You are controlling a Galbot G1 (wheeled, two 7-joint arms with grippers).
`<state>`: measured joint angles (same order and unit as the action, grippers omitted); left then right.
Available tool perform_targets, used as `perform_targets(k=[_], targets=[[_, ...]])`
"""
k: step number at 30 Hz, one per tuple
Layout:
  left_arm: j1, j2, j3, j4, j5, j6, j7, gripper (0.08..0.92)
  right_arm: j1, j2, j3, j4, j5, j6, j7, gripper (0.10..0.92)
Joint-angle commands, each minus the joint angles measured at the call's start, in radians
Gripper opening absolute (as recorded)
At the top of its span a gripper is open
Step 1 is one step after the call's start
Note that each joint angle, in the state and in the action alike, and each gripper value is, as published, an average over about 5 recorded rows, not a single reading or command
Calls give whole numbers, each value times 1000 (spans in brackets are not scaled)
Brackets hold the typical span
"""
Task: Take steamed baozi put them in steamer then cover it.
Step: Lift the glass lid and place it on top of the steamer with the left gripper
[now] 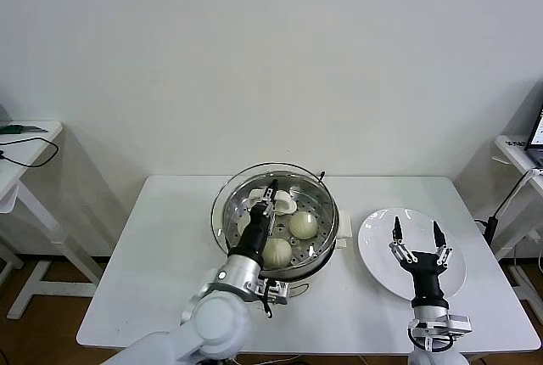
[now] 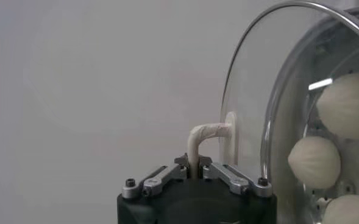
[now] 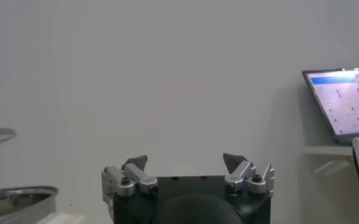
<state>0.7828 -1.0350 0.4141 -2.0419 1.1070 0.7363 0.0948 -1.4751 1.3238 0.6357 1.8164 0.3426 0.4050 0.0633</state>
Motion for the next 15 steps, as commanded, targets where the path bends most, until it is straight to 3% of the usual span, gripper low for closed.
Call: perform_targets(k=[1,15], targets=[[-37,-57,18,75,88,49,111,189,3,2,1,-12,-3,5,-1,823],[-32,-147,-28,131,92,49,148,189,25,1,-4,-47,-7,11,-4,823]])
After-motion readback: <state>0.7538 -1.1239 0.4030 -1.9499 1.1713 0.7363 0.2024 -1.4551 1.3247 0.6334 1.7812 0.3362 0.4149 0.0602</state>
